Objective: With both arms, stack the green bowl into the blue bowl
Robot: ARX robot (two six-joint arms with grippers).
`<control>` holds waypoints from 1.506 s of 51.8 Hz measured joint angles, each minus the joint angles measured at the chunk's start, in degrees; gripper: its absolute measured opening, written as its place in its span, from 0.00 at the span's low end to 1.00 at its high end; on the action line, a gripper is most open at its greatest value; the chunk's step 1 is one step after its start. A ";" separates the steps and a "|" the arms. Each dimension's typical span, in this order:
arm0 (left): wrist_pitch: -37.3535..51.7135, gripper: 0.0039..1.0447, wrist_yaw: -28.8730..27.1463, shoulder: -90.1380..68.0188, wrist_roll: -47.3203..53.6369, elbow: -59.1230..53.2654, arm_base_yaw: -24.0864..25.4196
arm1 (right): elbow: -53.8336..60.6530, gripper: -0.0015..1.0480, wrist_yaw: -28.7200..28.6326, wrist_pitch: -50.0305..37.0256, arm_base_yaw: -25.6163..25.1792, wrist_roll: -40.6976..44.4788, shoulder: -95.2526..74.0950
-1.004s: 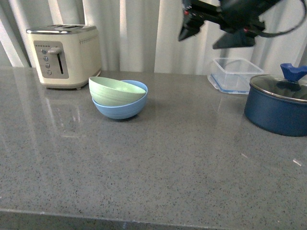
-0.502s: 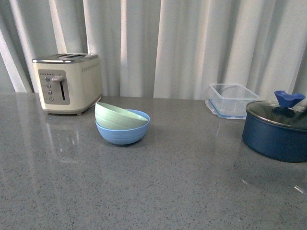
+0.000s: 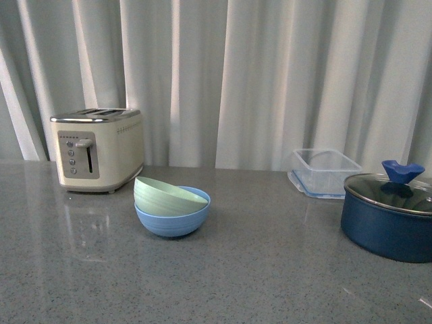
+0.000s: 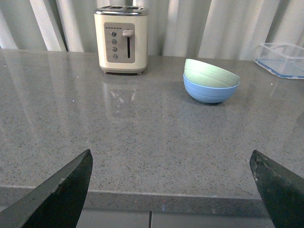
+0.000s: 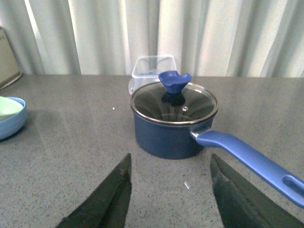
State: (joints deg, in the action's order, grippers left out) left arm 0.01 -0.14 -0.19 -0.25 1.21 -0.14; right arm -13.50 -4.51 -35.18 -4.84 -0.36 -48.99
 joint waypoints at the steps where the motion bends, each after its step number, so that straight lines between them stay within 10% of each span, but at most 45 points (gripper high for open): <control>1: 0.00 0.94 0.00 0.00 0.00 0.00 0.00 | 0.46 0.42 0.17 -0.24 0.15 0.02 0.68; 15: 0.00 0.94 0.00 0.00 0.00 0.00 0.00 | 6.12 0.00 4.48 1.51 4.68 0.35 7.48; 78: 0.00 0.94 0.00 0.00 0.00 0.00 0.00 | 13.22 0.01 4.48 23.91 4.68 0.28 37.90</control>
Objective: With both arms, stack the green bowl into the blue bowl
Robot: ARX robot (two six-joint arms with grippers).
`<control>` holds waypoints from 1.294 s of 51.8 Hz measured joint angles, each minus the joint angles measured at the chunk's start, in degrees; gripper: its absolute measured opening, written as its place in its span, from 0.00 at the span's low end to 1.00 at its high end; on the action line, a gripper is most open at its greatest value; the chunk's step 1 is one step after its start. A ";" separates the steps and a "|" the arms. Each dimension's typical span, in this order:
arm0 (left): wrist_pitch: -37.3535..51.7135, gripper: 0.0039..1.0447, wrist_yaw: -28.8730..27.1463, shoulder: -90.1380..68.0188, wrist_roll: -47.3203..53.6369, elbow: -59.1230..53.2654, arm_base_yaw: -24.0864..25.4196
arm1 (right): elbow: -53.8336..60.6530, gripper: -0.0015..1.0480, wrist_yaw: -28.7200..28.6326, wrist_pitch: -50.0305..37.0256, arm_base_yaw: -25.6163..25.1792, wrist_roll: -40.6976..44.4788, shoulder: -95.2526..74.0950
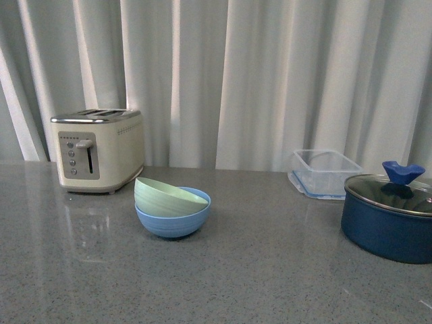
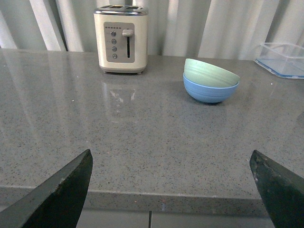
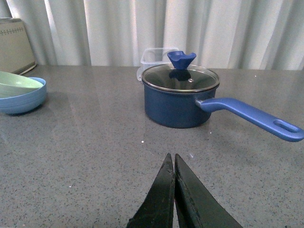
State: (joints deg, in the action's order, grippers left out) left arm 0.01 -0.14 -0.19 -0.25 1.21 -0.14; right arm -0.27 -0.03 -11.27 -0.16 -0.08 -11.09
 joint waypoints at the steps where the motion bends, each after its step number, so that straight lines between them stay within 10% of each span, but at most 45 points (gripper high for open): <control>1: 0.00 0.94 0.00 0.00 0.00 0.00 0.00 | 0.00 0.01 0.00 0.24 0.00 -0.02 0.28; 24: 0.00 0.94 0.00 0.00 0.00 0.00 0.00 | -0.04 0.02 -0.02 11.17 0.00 0.11 10.80; 50: 0.00 0.94 0.02 0.00 0.00 0.00 0.00 | -0.04 0.92 -0.04 11.19 0.00 0.07 10.84; 67: 0.00 0.94 0.02 0.00 0.00 0.00 0.00 | -0.04 0.90 -0.02 11.17 0.00 0.07 10.84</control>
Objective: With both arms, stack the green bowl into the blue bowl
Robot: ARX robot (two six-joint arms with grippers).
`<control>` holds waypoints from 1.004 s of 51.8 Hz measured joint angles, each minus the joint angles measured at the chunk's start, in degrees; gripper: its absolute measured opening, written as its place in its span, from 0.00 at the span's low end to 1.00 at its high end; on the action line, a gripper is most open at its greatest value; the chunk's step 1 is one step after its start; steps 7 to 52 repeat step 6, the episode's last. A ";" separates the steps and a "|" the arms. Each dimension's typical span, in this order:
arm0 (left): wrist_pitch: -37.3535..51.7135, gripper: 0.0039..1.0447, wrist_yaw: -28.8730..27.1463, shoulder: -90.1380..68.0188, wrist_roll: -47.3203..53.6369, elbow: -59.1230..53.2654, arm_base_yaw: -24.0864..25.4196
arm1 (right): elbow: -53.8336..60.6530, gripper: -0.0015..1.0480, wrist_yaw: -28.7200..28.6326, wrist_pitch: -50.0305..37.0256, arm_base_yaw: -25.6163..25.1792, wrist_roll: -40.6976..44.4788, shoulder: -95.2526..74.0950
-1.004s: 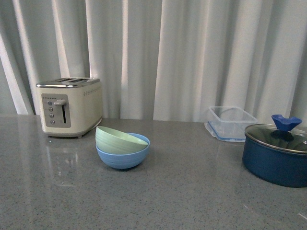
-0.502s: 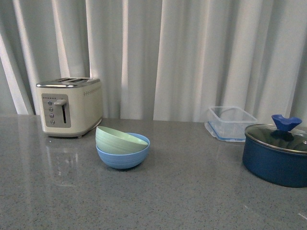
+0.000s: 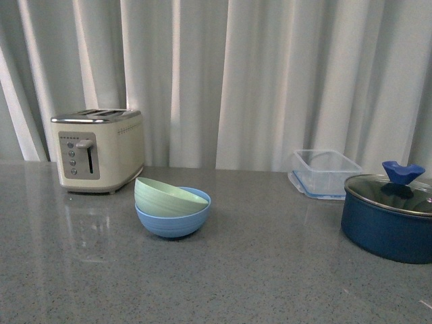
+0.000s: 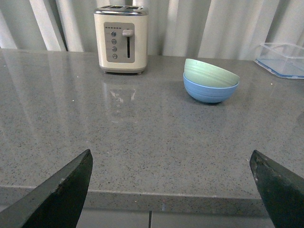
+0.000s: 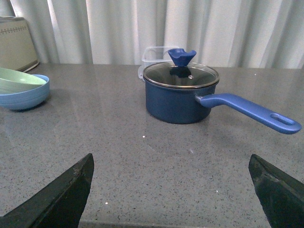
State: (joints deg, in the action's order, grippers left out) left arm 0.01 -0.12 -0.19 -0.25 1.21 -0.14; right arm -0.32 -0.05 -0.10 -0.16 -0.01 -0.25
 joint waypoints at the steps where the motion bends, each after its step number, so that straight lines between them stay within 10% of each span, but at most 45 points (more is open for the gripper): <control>1: 0.00 0.94 -0.02 0.00 0.00 0.00 0.00 | 0.00 0.90 0.00 0.00 0.00 0.00 0.00; 52: 0.00 0.94 -0.02 0.00 0.00 0.00 0.00 | 0.00 0.90 -0.02 0.02 0.00 0.00 0.00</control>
